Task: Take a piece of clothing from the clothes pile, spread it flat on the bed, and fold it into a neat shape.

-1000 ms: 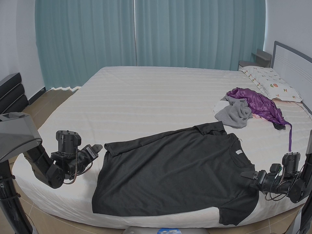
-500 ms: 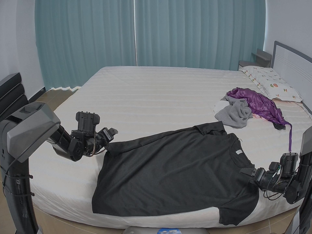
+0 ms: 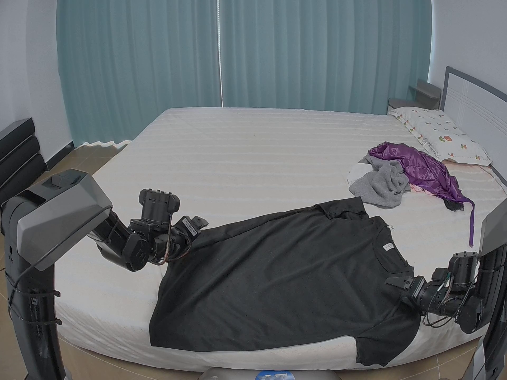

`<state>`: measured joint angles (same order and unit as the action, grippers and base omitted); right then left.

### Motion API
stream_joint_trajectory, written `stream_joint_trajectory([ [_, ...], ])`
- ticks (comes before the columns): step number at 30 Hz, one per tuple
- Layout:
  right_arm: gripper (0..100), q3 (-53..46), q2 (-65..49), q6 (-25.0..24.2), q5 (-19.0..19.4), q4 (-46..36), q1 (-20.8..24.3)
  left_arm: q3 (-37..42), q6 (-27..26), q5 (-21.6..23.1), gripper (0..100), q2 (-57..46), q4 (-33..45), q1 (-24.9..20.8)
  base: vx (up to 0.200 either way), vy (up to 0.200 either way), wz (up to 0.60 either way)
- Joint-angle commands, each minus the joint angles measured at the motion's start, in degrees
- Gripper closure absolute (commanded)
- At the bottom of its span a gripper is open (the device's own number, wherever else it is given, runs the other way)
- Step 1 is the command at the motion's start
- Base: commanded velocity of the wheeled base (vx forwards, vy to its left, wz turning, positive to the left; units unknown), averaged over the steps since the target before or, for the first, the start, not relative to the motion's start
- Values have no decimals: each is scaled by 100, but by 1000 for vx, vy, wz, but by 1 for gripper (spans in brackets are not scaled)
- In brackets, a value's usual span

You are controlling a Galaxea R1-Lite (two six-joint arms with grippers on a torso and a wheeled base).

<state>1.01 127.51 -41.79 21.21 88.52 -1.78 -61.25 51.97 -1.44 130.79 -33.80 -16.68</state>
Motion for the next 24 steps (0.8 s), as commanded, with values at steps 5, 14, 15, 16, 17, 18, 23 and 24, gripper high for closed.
stream_joint_trajectory([
  [5, 0, -101, 54, -13, 6, -1, 20, 139, -20, 30, 0, -10, 58, -240, 0, 0, 0],
  [14, 0, -101, 89, -13, -3, -1, 55, -458, -73, 12, 0, 605, 243, -196, 0, 0, 0],
  [15, 0, -101, 98, -13, -3, -1, 55, -582, -64, 3, 0, 640, 243, -169, 0, 0, 0],
  [16, 0, -101, 98, -5, -3, -1, 55, -748, -64, -14, 0, 693, 234, -143, 0, 0, 0],
  [17, 0, -101, 98, -5, 6, -1, 64, -801, -64, -23, 0, 711, 234, -125, 0, 0, 0],
  [18, 0, -101, 98, -13, 6, -1, 64, -1144, -46, -67, 0, 834, 225, 7, 0, 0, 0],
  [23, 0, -101, 98, -13, 6, -1, 134, -2383, 252, -682, 0, 1361, 164, 428, 0, 0, 0],
  [24, 0, -101, 98, -13, -3, 8, 134, -2550, 446, -797, 0, 1423, 146, 481, 0, 0, 0],
])
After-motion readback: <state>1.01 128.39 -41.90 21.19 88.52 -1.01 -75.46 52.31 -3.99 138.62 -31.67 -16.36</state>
